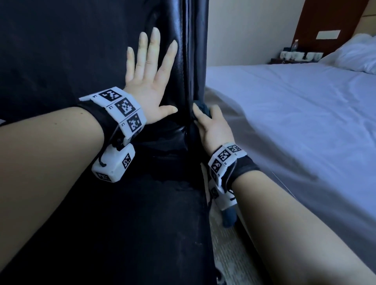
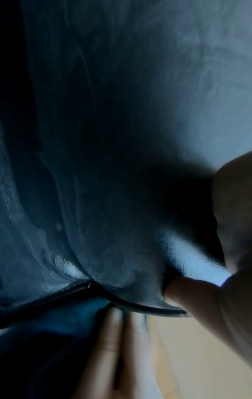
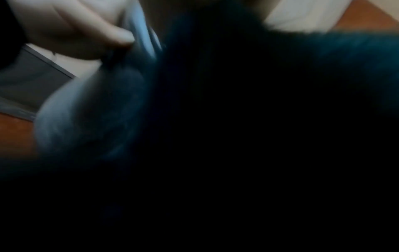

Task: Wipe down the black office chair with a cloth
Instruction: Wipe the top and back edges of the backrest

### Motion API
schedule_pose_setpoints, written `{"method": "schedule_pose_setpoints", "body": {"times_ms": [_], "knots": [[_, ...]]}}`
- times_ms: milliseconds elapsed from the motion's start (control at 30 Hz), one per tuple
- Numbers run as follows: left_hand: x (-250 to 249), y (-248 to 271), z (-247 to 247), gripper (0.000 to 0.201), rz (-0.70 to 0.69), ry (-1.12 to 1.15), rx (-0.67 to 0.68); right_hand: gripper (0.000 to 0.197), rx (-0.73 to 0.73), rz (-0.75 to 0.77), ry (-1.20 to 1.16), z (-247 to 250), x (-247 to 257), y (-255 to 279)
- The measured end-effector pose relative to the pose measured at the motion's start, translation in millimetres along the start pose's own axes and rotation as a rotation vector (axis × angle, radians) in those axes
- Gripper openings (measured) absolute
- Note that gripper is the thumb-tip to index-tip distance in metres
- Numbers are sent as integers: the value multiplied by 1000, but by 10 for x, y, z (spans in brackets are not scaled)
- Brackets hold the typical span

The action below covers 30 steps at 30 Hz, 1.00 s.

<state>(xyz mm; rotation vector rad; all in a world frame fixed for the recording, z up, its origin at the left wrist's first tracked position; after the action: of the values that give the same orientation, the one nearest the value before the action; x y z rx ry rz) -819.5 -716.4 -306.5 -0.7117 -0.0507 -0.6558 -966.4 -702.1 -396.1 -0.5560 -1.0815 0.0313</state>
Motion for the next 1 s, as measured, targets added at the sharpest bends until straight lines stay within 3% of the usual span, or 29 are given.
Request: {"method": "schedule_pose_setpoints", "body": {"times_ms": [67,100,167,233,300,400,500,667,867,933,1000], "knots": [[7,-1,-3,113,-5,-8,-10,38,73,-29,161,-148,-124,81],[8,-6,-1,113,-8,-12,-15,37,79,-71,144,-192,-234,125],[8,-11,-5,114,-8,-15,-13,12,115,-160,-2,-216,-327,241],[22,-23,-23,114,7,-29,-5,46,167,-195,-11,-192,-463,265],[16,-20,-23,114,13,-32,3,44,281,-246,40,-158,-421,254],[11,-17,-28,113,14,-29,1,27,286,-142,165,-7,-150,163],[26,-11,-35,113,20,-34,-16,37,277,-59,124,-63,-15,121],[47,79,-84,101,-11,-71,-26,42,193,-216,59,-213,-393,219],[69,156,-118,94,-31,-68,21,37,512,-175,546,-259,-497,204],[68,226,-117,98,-45,-48,35,35,558,-134,619,-238,-366,192],[108,287,-166,102,-32,-16,96,35,483,-22,613,-217,-112,134]]}}
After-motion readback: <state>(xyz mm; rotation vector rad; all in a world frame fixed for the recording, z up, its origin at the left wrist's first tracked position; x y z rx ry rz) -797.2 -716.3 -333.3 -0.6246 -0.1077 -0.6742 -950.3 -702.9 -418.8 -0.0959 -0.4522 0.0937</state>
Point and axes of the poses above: each hand's wrist, its own y-axis away from the middle knuckle, its own z-axis out of the back of the hand, x = y × z, the point moved 6 cm from there along -y, towards the middle knuckle, and after that the axes turned 6 degrees about -y, right-handed, at the moved point
